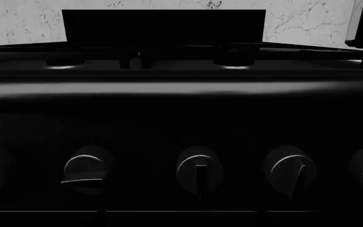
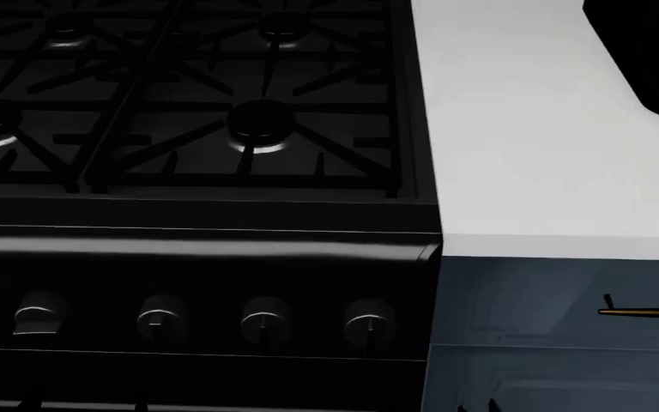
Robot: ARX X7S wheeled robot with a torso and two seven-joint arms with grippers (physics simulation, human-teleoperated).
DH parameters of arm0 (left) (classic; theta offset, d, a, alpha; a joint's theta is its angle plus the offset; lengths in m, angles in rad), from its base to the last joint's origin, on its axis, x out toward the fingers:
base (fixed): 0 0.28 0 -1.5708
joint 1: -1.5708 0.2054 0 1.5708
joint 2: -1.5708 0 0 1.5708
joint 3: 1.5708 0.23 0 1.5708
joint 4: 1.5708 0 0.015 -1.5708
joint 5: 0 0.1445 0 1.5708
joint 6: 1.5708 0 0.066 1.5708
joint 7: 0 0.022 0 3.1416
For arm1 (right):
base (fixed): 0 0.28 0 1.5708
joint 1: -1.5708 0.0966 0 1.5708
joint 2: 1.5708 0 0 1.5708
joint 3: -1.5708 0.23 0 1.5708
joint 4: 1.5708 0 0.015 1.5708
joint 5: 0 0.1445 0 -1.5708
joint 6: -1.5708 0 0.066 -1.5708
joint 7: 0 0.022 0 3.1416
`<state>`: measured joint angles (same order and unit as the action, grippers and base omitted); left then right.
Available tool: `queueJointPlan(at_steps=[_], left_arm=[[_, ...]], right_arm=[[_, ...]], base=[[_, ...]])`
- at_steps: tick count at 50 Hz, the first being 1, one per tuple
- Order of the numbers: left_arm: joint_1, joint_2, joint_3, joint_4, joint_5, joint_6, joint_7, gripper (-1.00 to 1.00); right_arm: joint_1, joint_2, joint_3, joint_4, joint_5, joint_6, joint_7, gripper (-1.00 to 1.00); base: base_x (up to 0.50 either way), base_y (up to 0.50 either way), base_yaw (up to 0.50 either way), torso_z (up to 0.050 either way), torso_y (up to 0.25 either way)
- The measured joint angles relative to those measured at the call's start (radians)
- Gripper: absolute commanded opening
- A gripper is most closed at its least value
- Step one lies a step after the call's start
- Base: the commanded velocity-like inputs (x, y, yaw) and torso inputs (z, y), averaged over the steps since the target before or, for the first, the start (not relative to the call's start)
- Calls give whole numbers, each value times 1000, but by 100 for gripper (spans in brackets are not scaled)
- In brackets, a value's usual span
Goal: Press the start button on the microwave
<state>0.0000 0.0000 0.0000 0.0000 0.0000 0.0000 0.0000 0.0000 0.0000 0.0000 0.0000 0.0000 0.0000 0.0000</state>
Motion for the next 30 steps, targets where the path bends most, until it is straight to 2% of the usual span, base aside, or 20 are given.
queueJointPlan(at_steps=[18,30], left_arm=[[-3,-84,102,13,-74,-3,-107,100],[3,-118,128,153,-87,-88,-142,100]], right_arm=[[-8,35,-42,-19,39,2,45,100],[-24,66,-78,-170,42,56,75,100]], base=[[0,0,0,0,0],[0,0,0,0,0]])
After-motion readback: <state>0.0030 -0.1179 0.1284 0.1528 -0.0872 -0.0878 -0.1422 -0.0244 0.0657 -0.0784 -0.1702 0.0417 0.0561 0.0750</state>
